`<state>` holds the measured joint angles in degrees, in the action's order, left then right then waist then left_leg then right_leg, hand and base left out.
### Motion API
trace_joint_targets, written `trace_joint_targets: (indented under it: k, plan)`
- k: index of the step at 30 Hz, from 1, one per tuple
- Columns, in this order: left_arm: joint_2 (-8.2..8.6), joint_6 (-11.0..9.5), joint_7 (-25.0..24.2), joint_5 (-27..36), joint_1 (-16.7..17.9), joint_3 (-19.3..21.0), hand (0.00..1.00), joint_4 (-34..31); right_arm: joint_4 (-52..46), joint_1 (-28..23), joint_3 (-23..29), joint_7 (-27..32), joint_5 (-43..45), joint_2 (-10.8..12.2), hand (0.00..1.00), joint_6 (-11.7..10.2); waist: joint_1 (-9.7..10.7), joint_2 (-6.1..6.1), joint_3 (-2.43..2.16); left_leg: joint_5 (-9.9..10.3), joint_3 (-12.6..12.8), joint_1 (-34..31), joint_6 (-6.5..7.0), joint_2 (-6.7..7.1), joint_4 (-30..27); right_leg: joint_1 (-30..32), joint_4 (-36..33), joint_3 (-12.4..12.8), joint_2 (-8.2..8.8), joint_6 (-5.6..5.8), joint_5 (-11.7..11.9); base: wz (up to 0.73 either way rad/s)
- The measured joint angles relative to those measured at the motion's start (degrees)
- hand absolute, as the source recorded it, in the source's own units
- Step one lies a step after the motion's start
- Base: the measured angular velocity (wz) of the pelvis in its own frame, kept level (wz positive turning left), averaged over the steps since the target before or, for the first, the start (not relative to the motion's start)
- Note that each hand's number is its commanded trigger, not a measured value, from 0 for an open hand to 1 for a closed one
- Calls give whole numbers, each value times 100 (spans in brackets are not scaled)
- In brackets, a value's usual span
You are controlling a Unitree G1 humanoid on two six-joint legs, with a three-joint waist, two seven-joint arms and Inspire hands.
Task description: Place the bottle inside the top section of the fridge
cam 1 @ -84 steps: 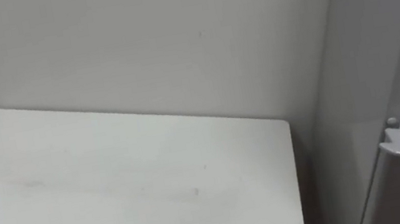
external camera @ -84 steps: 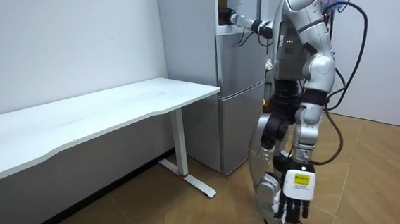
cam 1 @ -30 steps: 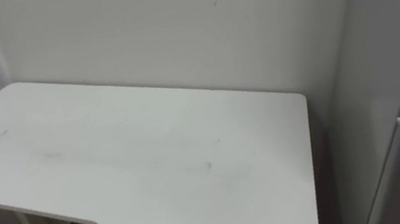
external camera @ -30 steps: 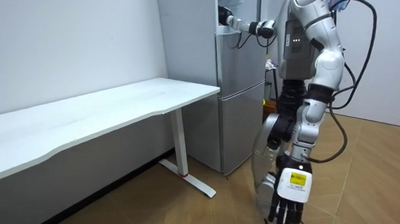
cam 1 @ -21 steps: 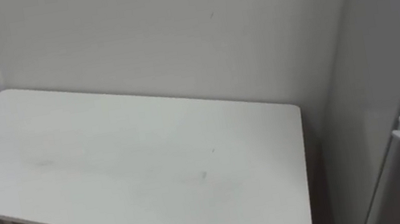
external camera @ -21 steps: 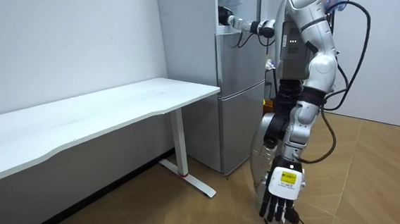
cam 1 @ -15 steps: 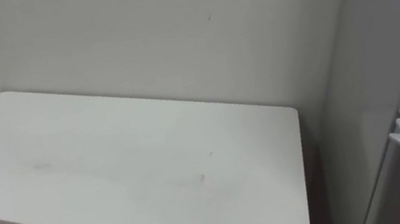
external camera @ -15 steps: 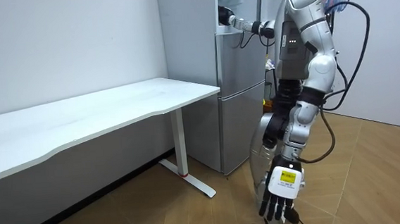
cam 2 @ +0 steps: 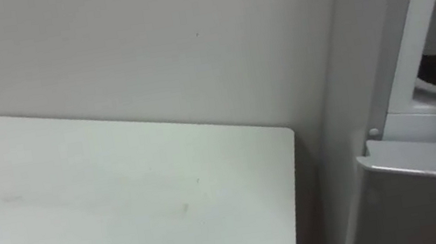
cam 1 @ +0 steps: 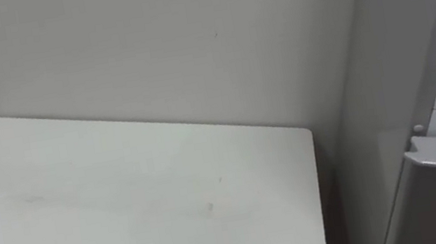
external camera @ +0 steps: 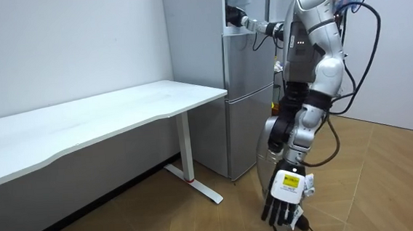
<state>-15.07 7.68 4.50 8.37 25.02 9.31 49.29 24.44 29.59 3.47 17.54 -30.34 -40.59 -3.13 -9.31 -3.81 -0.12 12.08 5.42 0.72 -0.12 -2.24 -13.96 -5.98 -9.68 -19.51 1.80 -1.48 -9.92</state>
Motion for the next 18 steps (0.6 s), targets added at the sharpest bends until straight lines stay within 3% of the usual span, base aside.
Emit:
trace_joint_targets:
  k: [4, 10, 18]
  plan:
    - [52, 179, 46, 62, -186, -1, 0, -161, -184, -32, -19, -4, -83, 66, 0, 233, 143, -82, -6, -13, 69, 34, 5, 3, 43, 18, 0, 43, 6, 0, 0, -6]
    - [30, 189, 159, 512, -604, 8, 0, -214, -348, -84, 0, -86, -120, 169, 0, 453, 338, -209, 0, -9, 83, 54, 10, 10, 54, 13, 0, 92, 5, 2, 2, -2]
    - [50, 199, 140, 918, -978, -2, 0, -179, -618, -173, 15, -221, -295, 228, 0, 524, 461, -140, 11, -7, 195, 153, 13, -1, 73, -1, -4, 224, -3, 15, 10, -7]
